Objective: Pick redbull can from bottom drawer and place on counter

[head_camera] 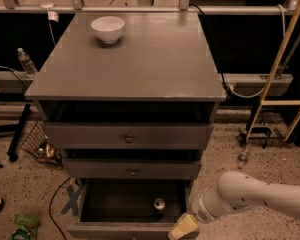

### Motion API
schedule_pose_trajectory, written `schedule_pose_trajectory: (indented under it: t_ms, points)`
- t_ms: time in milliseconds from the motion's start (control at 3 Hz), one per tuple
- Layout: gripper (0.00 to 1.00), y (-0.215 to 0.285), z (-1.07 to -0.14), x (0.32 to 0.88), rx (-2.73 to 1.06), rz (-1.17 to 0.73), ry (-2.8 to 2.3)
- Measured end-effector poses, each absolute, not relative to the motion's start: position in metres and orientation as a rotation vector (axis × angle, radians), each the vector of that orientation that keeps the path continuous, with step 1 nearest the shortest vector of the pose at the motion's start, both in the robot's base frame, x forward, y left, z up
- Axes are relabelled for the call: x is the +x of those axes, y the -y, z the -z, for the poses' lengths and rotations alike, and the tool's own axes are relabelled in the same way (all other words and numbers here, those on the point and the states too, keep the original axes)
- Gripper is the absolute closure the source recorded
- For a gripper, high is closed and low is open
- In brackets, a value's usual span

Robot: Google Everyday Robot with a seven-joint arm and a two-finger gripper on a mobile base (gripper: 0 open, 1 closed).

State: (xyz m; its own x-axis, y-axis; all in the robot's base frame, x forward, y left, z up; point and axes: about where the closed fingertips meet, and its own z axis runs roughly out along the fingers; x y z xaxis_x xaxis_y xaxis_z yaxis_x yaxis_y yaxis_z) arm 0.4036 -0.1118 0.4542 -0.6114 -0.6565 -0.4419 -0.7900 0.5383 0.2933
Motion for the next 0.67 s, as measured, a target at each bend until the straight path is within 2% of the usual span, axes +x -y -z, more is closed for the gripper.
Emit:
schedule_pose_trajectory:
  t_ms: [667]
  points:
    - [0.0,0.112,-0.434,0.409,-1.193,-0.69,-2.514]
